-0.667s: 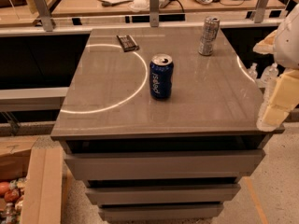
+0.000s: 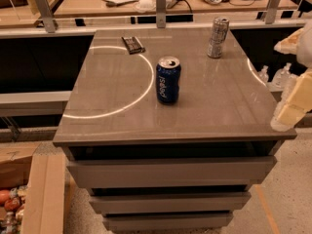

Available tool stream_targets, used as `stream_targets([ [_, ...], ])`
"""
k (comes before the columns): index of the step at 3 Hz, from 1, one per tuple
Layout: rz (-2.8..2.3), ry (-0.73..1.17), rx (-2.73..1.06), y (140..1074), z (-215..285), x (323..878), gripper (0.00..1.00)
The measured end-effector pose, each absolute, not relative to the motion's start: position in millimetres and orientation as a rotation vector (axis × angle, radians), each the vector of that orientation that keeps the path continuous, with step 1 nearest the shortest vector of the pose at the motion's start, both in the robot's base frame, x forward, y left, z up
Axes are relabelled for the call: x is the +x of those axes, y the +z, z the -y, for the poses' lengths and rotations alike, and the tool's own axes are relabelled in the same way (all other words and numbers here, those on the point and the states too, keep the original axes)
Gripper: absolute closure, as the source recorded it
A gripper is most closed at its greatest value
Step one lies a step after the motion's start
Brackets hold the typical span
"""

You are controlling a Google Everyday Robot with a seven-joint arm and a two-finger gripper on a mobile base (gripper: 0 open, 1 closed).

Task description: Move redbull can near rxbar chocolate

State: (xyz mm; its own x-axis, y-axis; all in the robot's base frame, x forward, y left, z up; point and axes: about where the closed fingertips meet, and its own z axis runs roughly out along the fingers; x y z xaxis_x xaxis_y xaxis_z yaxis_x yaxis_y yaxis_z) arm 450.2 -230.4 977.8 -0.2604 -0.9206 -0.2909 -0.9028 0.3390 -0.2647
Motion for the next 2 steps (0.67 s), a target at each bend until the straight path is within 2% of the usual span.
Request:
stream_targets([
  [2, -2.098, -0.015, -1.272, 977.0, 278.4, 497.5, 0.00],
])
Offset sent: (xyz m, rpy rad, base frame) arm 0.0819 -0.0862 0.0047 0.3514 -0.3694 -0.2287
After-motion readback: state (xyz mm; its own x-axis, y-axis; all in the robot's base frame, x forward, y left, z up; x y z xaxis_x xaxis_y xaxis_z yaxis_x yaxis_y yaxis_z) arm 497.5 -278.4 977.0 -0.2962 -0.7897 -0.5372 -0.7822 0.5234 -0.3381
